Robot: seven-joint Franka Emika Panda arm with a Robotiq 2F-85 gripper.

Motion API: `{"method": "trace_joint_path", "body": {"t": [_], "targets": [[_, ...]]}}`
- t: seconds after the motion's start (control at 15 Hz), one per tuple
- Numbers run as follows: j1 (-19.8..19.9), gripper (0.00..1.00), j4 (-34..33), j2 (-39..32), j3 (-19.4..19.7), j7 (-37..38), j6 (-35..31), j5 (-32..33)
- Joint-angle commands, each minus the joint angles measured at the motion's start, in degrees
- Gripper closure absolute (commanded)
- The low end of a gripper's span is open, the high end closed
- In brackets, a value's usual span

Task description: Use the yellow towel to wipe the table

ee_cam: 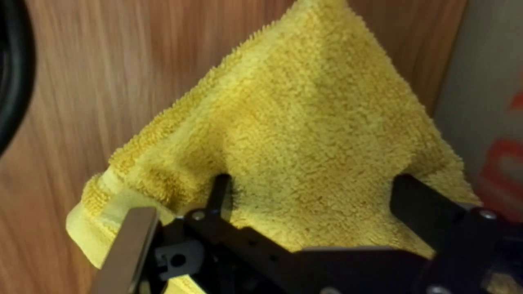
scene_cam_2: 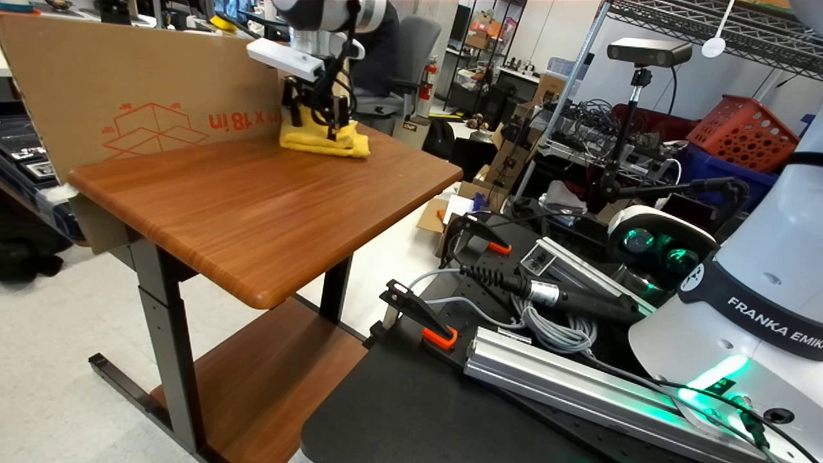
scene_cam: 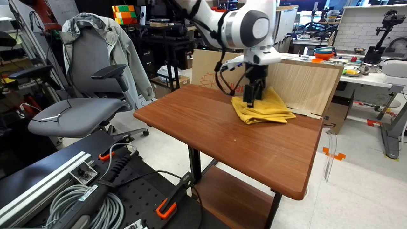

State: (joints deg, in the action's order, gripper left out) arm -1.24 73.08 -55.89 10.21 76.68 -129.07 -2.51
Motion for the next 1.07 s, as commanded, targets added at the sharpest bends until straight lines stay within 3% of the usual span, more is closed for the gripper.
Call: {"method": "trace_joint_path", "body": {"t": [0.0, 0.2, 0.4, 0.6, 0.73, 1.0], "targets": [[-6.5, 0.00, 4.2, 0.9, -2.2, -2.0, -5.1, 3.0], [-12.3, 0.00, 7.8, 2.5, -3.7, -3.3, -8.4, 5.6], [-15.4, 0.00, 11.7, 4.8, -5.9, -6.9, -11.5, 6.8], [-16.0, 0.00, 17.2, 8.3, -7.2, -11.4, -11.4, 6.2], [-14.5, 0.00, 20.8, 10.8, -7.9, -14.9, -7.9, 5.1], [-13.5, 0.00, 29.0, 14.8, -4.2, -16.6, -3.1, 7.0]]}}
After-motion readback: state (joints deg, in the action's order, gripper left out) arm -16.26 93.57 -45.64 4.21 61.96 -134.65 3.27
